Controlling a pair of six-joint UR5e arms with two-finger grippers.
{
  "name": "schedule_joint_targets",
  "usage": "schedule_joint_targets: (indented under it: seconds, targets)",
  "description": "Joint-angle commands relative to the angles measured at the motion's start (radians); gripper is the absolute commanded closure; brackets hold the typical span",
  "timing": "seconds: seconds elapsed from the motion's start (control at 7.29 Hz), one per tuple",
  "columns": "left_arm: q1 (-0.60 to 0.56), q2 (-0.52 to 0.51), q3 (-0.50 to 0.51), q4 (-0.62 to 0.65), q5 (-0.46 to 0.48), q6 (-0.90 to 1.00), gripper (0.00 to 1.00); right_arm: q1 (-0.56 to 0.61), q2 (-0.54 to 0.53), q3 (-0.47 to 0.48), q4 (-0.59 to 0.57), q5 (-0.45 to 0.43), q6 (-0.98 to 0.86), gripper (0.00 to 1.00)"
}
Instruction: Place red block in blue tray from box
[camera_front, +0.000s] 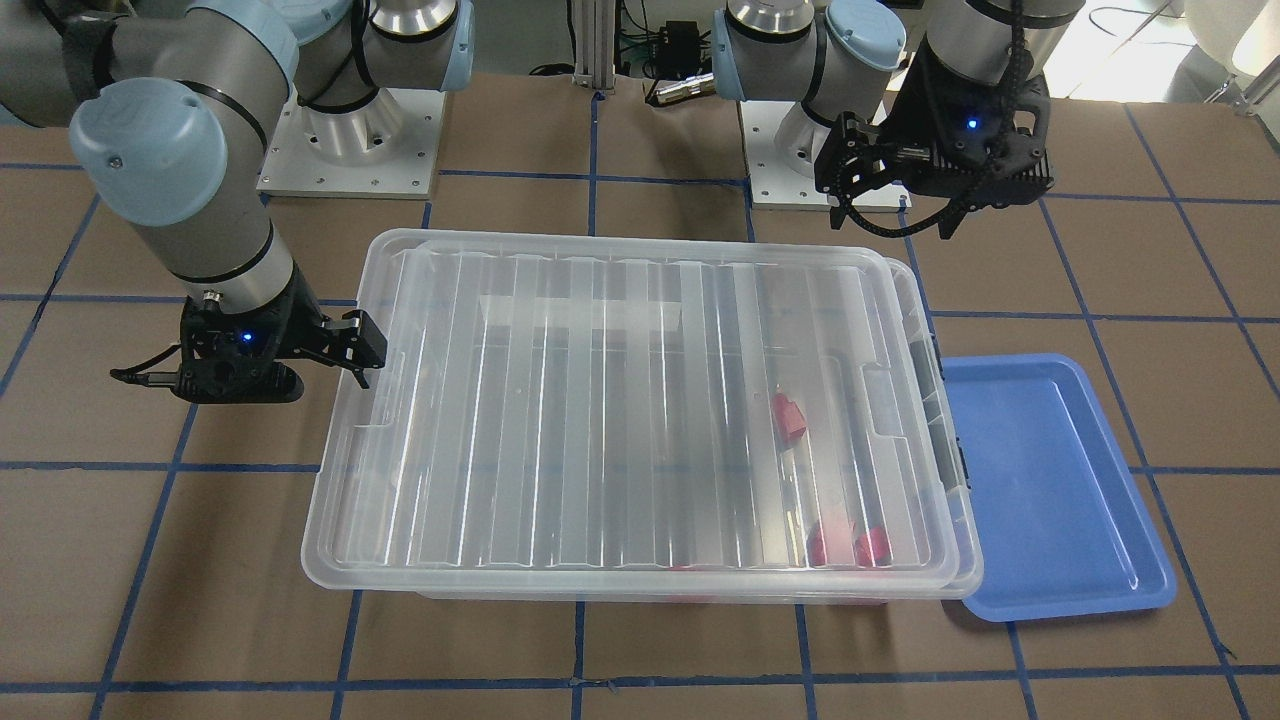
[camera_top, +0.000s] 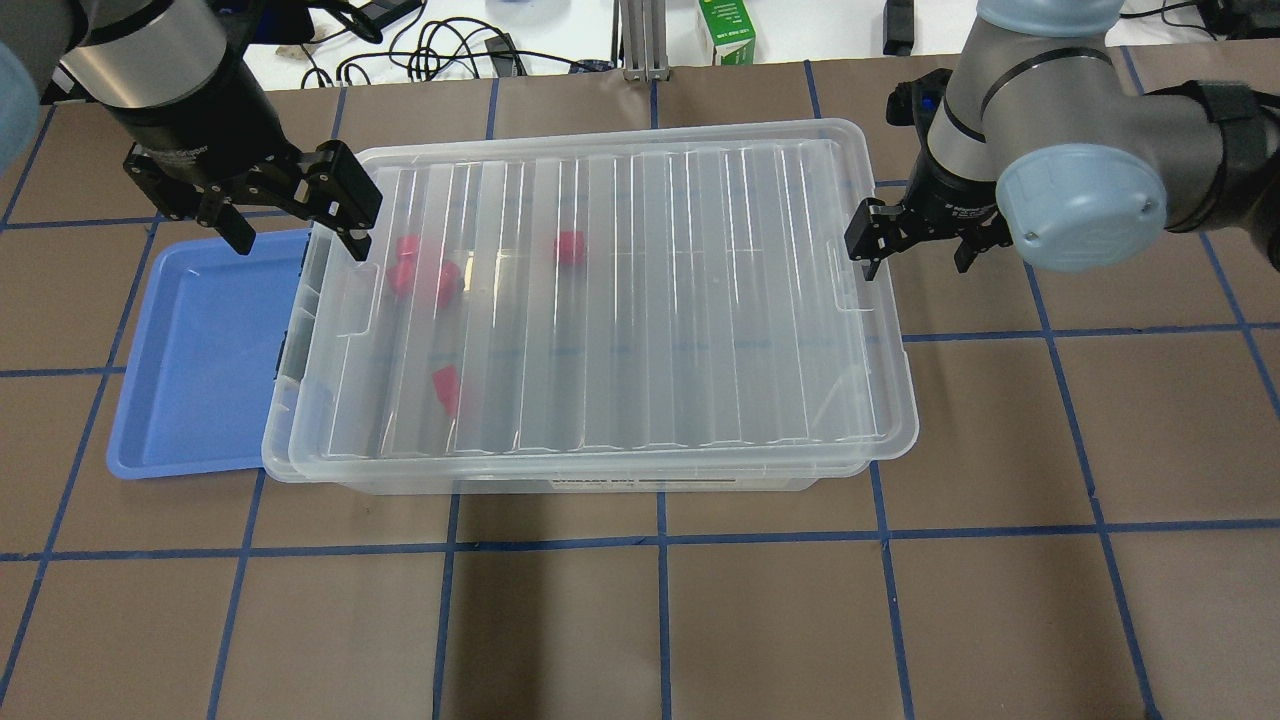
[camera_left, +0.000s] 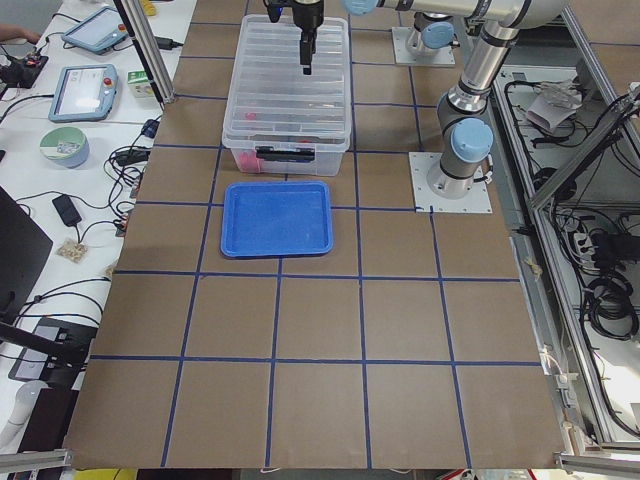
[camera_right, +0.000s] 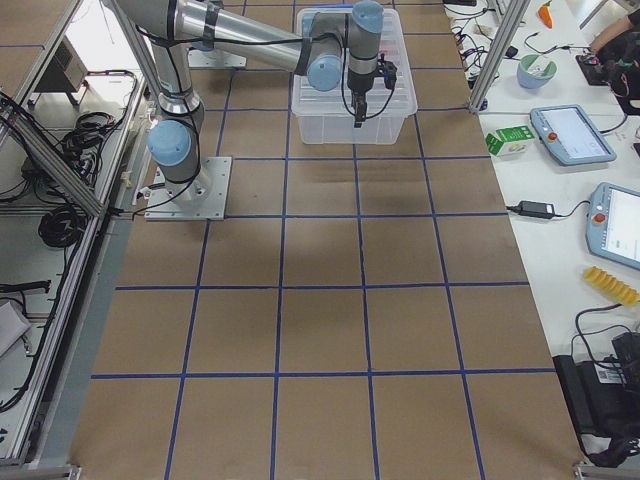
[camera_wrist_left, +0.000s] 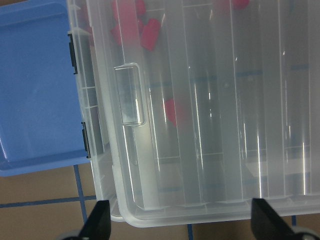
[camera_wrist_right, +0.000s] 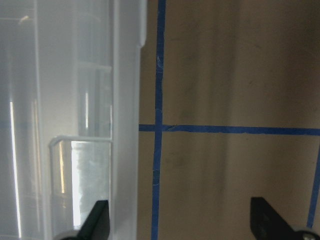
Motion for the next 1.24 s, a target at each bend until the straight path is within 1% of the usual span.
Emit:
schedule_joint_targets:
  seconds: [0.0,0.14,0.27,0.41,0.55,0.69,0.96,1.1]
  targets:
    - [-0.001,0.001,-0.005,0.000,-0.002,-0.005,0.00,-0.016,0.013,0.005,-0.005,-0.043,-0.045,0.00]
    - [0.009,-0.002,0.014,0.002,0.002,0.009,0.00,-0.023,0.013,0.005,-0.019,-0.076,-0.098,0.00]
    - [0.002,-0.007,0.012,0.002,-0.002,-0.006,0.00,-0.044,0.013,0.005,-0.019,-0.082,-0.120,0.00]
    - [0.000,-0.008,0.008,0.002,-0.027,-0.007,0.00,-0.073,0.013,0.004,-0.020,-0.087,-0.146,0.00]
    - [0.000,-0.010,-0.003,0.009,-0.036,-0.007,0.00,-0.096,0.013,0.001,-0.025,-0.129,-0.171,0.00]
    - [0.000,-0.010,0.011,0.012,-0.051,-0.008,0.00,-0.130,0.013,0.004,-0.023,-0.134,-0.195,0.00]
    - [-0.003,-0.030,-0.018,0.028,-0.056,-0.020,0.00,-0.205,0.012,-0.002,-0.022,-0.131,-0.249,0.00]
    - [0.000,-0.033,-0.011,0.034,-0.071,-0.025,0.00,-0.214,0.012,-0.004,-0.020,-0.131,-0.252,0.00]
